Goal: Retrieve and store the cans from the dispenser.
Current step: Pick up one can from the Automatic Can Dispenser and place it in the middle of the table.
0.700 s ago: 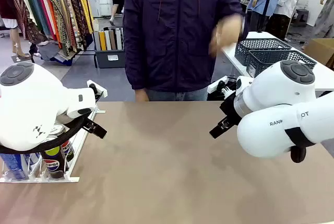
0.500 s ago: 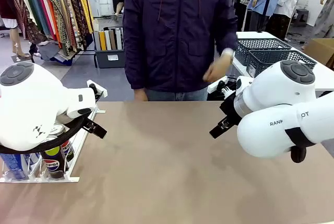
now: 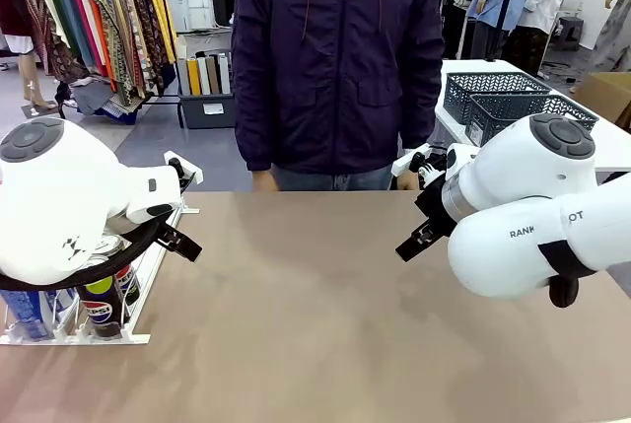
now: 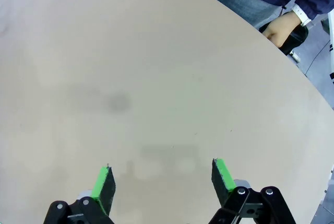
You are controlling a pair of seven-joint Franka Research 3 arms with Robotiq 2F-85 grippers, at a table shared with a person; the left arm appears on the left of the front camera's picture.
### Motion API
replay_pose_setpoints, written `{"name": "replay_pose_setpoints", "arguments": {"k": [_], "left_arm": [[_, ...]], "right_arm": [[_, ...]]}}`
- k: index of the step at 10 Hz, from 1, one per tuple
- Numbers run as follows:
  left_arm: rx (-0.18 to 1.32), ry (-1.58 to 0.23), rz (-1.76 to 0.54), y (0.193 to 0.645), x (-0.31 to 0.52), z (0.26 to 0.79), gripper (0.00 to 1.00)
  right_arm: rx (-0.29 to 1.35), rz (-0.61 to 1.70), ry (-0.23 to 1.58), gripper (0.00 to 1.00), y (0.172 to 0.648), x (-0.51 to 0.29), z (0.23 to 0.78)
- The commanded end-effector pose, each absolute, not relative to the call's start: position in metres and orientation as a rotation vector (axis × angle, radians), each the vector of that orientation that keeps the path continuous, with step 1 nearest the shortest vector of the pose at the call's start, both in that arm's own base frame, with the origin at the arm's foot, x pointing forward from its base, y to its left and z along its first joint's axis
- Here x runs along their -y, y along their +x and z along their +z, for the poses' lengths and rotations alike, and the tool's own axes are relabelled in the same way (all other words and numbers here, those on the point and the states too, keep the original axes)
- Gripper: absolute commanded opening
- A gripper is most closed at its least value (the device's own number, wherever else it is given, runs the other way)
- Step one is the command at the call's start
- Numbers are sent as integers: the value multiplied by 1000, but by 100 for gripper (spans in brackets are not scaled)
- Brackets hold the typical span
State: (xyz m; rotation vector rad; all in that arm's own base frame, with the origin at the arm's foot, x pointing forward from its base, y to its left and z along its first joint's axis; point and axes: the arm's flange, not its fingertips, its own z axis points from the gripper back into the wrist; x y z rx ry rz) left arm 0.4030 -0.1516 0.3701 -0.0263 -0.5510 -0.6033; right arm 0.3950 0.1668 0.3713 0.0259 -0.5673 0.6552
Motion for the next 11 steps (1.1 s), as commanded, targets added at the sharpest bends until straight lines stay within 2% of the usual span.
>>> {"name": "replay_pose_setpoints", "arguments": {"k": [1,8,9,10,11], "left_arm": [[551,-26,-604,403,152,370,100],[551,-26,-604,403,152,370,100],[551,-26,-603,403,152,370,100],[415,-131,-624,399,149,386,100],[349,-345,-587,393,149,412,100]], "right_arm": [[567,655,26,100,395,-167,371],[567,655,26,100,395,-167,371],[476,673,117,100,389,-163,380],[360,687,278,100,381,-157,396],[304,569,416,100,373,-147,420]]}}
